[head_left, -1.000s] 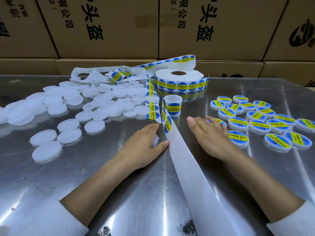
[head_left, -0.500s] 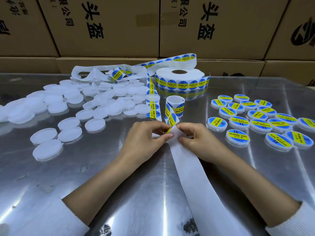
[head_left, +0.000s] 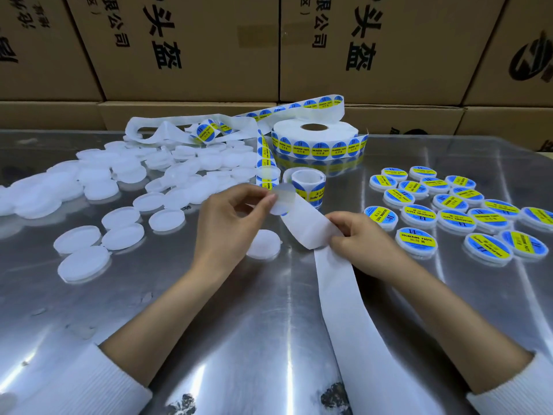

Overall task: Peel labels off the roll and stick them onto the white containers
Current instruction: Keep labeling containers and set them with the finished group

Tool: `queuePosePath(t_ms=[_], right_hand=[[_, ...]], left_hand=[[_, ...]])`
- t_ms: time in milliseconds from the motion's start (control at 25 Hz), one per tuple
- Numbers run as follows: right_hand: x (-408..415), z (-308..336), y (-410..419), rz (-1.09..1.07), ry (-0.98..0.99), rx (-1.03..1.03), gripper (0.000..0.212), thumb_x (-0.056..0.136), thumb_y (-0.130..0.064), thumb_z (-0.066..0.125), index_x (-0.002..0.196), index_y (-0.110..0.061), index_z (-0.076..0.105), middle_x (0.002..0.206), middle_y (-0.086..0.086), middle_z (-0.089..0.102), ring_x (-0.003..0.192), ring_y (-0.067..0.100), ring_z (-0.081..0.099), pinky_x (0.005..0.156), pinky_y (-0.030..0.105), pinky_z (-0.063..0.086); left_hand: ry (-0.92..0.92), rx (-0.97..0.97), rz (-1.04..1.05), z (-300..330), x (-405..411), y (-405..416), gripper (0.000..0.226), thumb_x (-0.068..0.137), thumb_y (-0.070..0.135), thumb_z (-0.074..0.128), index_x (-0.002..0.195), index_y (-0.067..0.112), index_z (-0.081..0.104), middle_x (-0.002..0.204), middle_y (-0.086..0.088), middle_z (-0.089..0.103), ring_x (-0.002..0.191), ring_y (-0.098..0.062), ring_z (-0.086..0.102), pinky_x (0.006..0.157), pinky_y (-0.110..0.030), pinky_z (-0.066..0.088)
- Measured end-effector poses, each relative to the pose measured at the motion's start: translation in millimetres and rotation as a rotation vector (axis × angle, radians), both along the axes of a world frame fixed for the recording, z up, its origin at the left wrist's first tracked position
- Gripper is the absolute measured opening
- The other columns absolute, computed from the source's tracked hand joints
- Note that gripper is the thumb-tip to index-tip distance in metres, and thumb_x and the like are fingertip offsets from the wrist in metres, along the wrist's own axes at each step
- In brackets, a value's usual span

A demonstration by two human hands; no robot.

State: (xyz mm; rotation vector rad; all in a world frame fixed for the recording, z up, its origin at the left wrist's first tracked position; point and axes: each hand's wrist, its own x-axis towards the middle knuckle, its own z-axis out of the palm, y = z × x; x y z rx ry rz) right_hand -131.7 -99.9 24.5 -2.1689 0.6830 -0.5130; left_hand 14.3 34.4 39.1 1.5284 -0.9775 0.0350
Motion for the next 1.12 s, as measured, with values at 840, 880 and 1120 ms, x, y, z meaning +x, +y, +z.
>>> queuePosePath(t_ms=[840, 880, 1120], right_hand=[[0, 24, 22, -0.076, -0.398, 0.348, 0.017, 0.087, -0.016, 0.064, 0.071, -0.009, 0.064, 0.093, 0.003, 0.069, 0.089, 0.008, 0.061, 0.085, 0.021, 0.044], [0, 25, 23, -0.095, -0.422, 0.346, 0.017, 0.087, -0.017, 0.064, 0.073, -0.008, 0.063, 0.092, 0.006, 0.069, 0.088, 0.01, 0.061, 0.084, 0.023, 0.045], [0, 24, 24, -0.076, -0.438, 0.329, 0.017, 0.089, -0.023, 0.061, 0.077, -0.011, 0.065, 0.089, 0.009, 0.07, 0.083, 0.011, 0.06, 0.085, 0.028, 0.047]], left_hand=[[-0.595, 0.505, 0.032, 2, 12, 7, 0.056, 0.061, 0.076, 0.061, 0.096, 0.033, 0.068, 0.091, 0.014, 0.063, 0.084, -0.008, 0.057, 0.067, -0.029, 0.045], [-0.581, 0.649, 0.065, 0, 14, 8, 0.064, 0.056, 0.08, 0.058, 0.103, 0.037, 0.063, 0.097, 0.014, 0.059, 0.092, -0.009, 0.056, 0.071, -0.028, 0.044], [-0.411, 0.797, 0.133, -7, 18, 7, 0.06, 0.058, 0.072, 0.066, 0.096, 0.027, 0.057, 0.099, 0.008, 0.056, 0.096, -0.018, 0.055, 0.079, -0.036, 0.048]])
